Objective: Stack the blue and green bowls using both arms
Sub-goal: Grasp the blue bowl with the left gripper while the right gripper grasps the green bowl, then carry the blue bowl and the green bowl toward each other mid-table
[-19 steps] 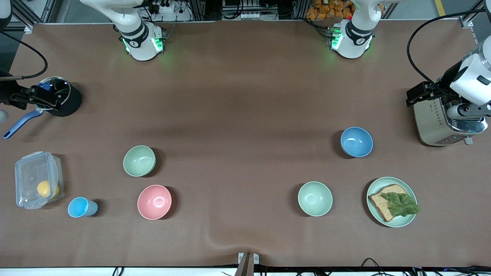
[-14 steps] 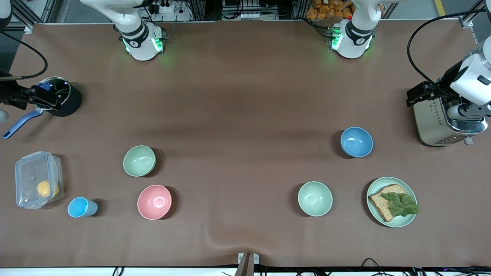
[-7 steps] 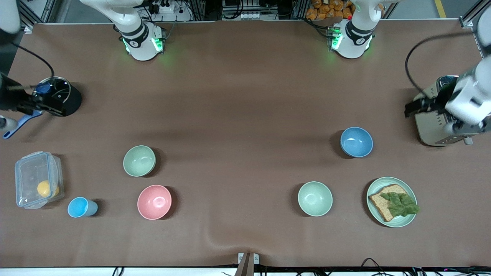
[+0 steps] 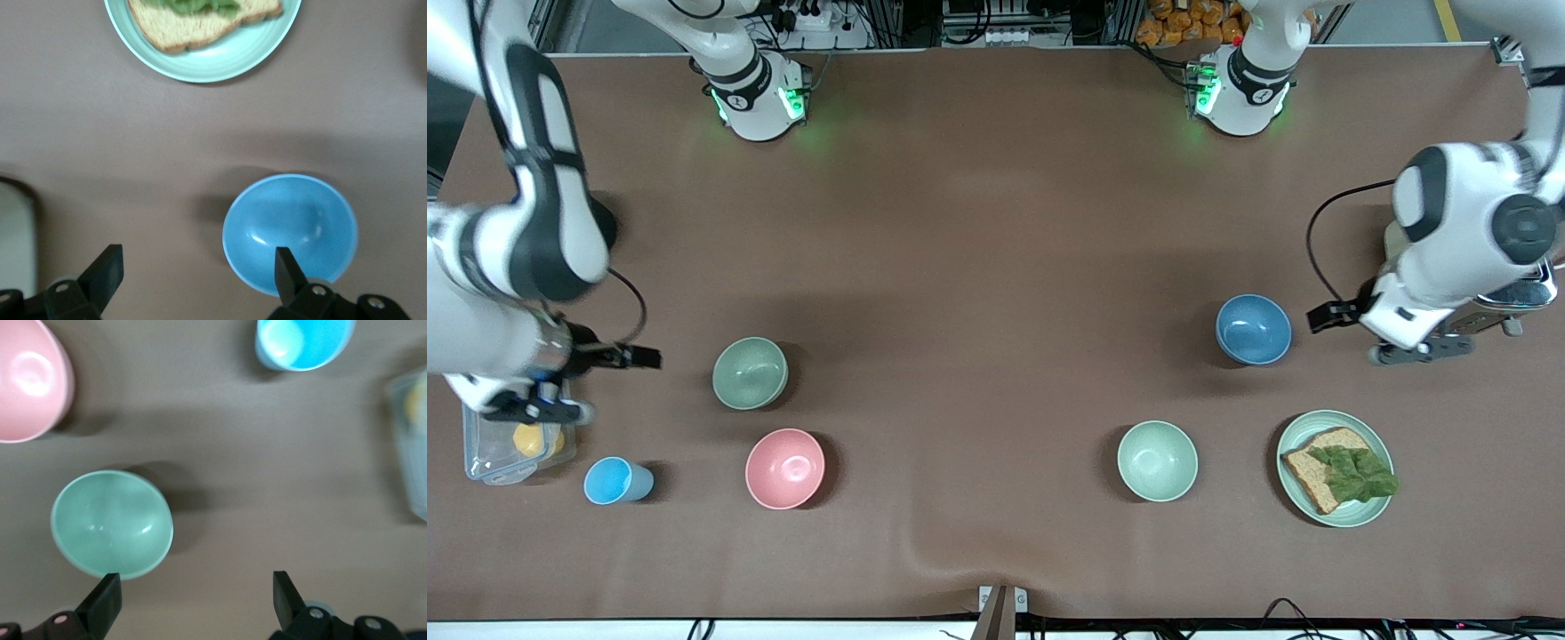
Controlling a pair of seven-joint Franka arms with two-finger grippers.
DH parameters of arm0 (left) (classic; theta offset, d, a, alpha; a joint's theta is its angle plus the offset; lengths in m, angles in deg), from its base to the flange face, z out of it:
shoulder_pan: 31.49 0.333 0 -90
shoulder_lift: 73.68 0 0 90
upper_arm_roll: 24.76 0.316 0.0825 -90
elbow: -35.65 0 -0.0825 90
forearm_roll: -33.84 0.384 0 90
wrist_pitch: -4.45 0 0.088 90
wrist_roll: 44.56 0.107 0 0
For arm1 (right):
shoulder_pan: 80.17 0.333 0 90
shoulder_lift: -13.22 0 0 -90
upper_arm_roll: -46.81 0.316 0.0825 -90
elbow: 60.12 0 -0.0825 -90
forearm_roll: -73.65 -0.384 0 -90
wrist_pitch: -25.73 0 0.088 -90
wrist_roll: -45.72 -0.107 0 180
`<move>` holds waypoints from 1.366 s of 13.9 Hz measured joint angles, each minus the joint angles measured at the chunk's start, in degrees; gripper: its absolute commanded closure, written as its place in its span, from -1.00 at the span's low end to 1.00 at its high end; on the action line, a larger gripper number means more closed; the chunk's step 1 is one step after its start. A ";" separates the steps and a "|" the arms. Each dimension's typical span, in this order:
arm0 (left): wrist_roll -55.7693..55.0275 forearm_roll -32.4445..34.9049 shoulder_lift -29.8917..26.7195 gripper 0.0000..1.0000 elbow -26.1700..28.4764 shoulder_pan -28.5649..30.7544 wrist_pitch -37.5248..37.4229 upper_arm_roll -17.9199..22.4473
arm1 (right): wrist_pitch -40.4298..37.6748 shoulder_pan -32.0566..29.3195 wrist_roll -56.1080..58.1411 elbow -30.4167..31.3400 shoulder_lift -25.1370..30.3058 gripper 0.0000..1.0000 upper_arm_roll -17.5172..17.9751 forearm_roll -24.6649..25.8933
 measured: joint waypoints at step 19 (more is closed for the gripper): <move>0.10 0.01 8.99 1.00 3.90 0.71 5.31 -0.31 | 12.61 2.48 -0.60 6.83 -10.27 1.00 0.29 -3.50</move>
